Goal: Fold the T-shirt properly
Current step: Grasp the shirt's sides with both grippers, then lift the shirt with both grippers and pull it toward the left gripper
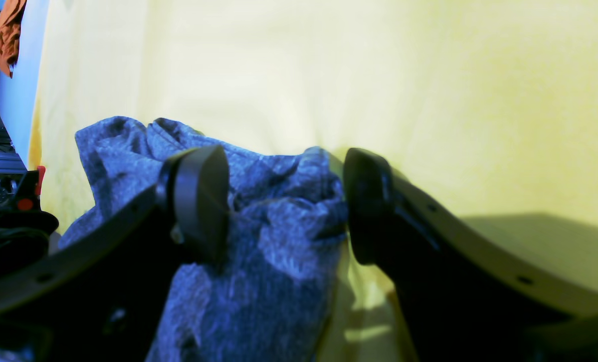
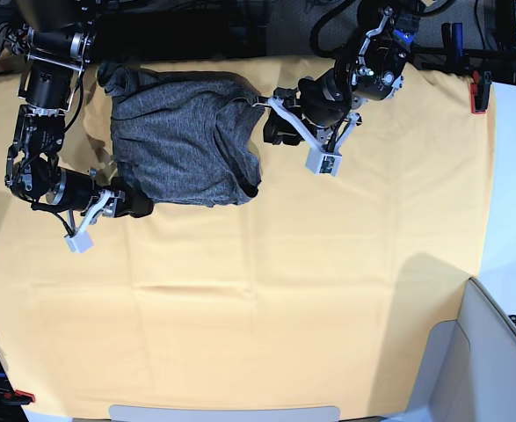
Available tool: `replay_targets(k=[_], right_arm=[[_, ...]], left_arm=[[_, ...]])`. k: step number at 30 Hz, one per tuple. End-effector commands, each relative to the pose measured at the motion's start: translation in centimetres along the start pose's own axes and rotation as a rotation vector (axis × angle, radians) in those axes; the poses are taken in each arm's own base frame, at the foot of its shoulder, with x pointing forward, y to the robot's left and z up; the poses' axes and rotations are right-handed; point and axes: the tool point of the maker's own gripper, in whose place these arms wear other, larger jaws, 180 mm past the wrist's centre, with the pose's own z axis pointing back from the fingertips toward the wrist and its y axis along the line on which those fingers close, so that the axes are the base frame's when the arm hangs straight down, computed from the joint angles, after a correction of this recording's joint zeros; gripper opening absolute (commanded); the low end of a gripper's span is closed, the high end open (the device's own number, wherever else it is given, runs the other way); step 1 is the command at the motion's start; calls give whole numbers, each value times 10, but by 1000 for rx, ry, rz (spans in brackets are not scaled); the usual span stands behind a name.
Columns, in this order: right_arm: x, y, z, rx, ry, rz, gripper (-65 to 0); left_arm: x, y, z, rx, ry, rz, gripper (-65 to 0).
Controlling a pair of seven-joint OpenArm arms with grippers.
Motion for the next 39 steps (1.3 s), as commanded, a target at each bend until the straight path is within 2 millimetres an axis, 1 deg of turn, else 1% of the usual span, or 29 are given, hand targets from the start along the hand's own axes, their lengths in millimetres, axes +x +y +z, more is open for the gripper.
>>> replay_targets(k=[1,3,4,7,9,10,13,18,21,26,27,30,33,36,39], right_arm=[[-2,-1,2,-14,38,21,-288],[-2,0,1,-12,40,22,-315],[-2,0,1,-12,40,22,-347],[-2,-1,1,-13,40,21,-482],[-3,-1,1,-18,43,22,-558],[-4,-2,0,-24,49,24,-572],[-8,-6,-1,-50,70,32,-557],[-15,-9,0,-61,84,28,-477],[-15,-9,0,-61,84,28,-448],[-15,-9,0,-61,83,28,-444],[-15,-9,0,-61,83,28,-444],[-16,-10,0,-61,84,27,-444],[-16,-10,0,-61,84,27,-444],[-16,-10,0,-61,84,27,-444],[-16,-10,0,-61,84,27,-443]], left_arm=[[2,-4,2,-14,4,-3,-454],[-5,-14,1,-41,47,26,-439],[-10,-17,-1,-53,71,37,-424],[-21,-30,-6,-106,132,87,-376],[-28,-37,-9,-139,168,122,-375],[-32,-37,-11,-146,183,134,-375],[-39,-38,-17,-173,222,175,-374],[-49,-39,-29,-227,300,263,-373],[-48,-43,-28,-268,319,298,-373],[-34,-53,-24,-349,321,331,-369],[-29,-56,-23,-371,320,340,-360],[-26,-60,-25,-411,339,377,-335],[-25,-59,-30,-446,343,356,-332],[-25,-47,-35,-443,339,368,-332],[-25,-43,-35,-437,339,373,-332]])
